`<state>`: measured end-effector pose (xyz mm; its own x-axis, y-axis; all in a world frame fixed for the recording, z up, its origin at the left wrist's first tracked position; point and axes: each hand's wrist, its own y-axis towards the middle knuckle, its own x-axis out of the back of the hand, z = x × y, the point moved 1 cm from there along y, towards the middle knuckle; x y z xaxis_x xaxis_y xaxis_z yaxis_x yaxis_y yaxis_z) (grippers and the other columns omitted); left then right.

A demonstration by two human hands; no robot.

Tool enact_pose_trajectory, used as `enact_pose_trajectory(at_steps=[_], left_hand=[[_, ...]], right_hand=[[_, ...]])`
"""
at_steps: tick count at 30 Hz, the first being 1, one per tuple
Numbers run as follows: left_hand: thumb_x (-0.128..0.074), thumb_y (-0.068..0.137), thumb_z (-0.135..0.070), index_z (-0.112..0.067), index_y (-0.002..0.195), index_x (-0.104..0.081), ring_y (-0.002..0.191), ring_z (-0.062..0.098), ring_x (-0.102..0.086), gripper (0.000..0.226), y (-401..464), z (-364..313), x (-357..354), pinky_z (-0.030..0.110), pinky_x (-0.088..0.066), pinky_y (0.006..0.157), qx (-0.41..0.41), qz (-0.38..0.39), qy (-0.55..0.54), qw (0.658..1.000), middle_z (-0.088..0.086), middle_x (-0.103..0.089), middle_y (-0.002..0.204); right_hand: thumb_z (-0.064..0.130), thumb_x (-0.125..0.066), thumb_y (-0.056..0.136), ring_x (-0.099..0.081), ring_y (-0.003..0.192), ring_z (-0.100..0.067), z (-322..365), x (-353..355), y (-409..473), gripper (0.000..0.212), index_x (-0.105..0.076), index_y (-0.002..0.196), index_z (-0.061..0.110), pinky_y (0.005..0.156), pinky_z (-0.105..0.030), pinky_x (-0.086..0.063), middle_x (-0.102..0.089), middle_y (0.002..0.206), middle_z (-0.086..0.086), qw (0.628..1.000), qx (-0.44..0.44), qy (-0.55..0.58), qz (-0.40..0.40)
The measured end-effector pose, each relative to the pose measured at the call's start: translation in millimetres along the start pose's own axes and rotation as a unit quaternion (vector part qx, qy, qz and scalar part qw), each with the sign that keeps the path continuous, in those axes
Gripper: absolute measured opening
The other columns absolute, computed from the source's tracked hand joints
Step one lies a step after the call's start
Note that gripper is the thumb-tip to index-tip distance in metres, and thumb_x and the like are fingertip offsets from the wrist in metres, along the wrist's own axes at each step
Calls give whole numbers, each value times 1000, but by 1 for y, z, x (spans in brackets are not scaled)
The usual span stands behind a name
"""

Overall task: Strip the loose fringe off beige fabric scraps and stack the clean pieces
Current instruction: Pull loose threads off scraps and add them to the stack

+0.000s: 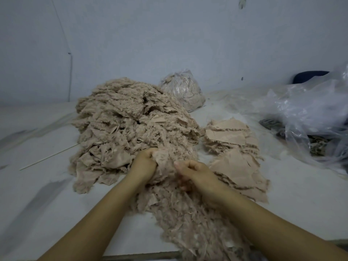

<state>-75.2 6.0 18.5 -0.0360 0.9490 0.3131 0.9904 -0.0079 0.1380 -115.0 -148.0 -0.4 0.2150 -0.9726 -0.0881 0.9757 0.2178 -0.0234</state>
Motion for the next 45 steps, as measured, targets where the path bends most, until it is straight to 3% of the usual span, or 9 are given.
enact_pose_trajectory(at_steps=[11, 19, 23, 26, 30, 35, 38, 41, 45], left_hand=[[-51, 97, -31, -19, 56, -31, 46, 9, -23, 47, 17, 11, 10, 29, -20, 51, -25, -77, 56, 995, -12, -24, 45], [-54, 95, -27, -12, 63, -52, 53, 10, -43, 35, 8, -8, -14, 25, -36, 53, -56, 84, 41, 994, -3, -47, 55], [-55, 94, -26, -13, 63, -54, 47, 6, -41, 33, 13, -15, -12, 19, -36, 47, -98, 58, 56, 992, -4, -45, 51], [-50, 96, -33, -14, 66, -50, 34, 6, -32, 36, 21, -11, 0, 19, -26, 38, -56, -20, -6, 998, -3, -36, 45], [-54, 82, -54, -16, 84, -65, 46, 8, -47, 39, 14, -5, 2, 19, -35, 44, -47, 123, -16, 991, -8, -55, 57], [-66, 87, -18, -16, 55, -48, 49, 1, -38, 37, 13, 9, -1, 21, -28, 53, -93, 200, 135, 966, -16, -44, 51], [-57, 93, -11, -18, 74, -66, 64, -4, -56, 22, 7, 10, 4, 18, -42, 64, -67, 236, 79, 966, -17, -62, 67], [-55, 93, -11, -11, 97, -72, 86, -4, -64, 17, 0, 3, -7, 11, -45, 79, -101, 294, 135, 941, -15, -71, 89], [-55, 94, -9, -21, 83, -69, 73, -11, -58, 22, -2, -6, -12, 8, -43, 72, -84, 310, 130, 938, -22, -67, 71]], right_hand=[[4, -52, 96, -58, 59, -6, -5, 4, 5, 22, -55, 74, 9, 51, -16, -51, -56, 70, -5, 995, -32, 72, -54], [45, -76, 65, -67, 90, -18, 0, -3, 9, 59, -59, 109, 10, 82, -32, -54, -71, 96, -5, 997, -37, 68, 21], [16, -71, 82, -65, 68, -15, -1, 2, 10, 6, -67, 84, 11, 65, -23, -52, -71, 75, -3, 997, 5, 71, 19], [17, -64, 90, -66, 65, -12, -4, 9, 10, 9, -68, 83, 14, 59, -21, -50, -73, 77, -1, 998, 21, 61, -20], [23, -56, 96, -64, 64, -13, -3, 15, 8, 22, -68, 80, 14, 61, -23, -48, -71, 74, -2, 998, 22, 50, -22], [15, -51, 98, -54, 71, -25, -6, 22, 9, 18, -60, 90, 2, 66, -35, -43, -58, 79, -17, 988, 21, 114, -100], [28, -66, 88, -57, 66, -15, -8, 29, 3, 19, -56, 78, 15, 58, -26, -46, -58, 77, -7, 996, 14, 49, -67], [46, -77, 65, -61, 91, -12, -4, 28, 5, 50, -59, 105, 23, 74, -24, -51, -62, 104, -1, 999, 22, -49, -1], [17, -81, 74, -64, 81, -11, 2, 17, 13, 20, -65, 87, 18, 79, -32, -54, -67, 90, -2, 988, 73, -133, 20]])
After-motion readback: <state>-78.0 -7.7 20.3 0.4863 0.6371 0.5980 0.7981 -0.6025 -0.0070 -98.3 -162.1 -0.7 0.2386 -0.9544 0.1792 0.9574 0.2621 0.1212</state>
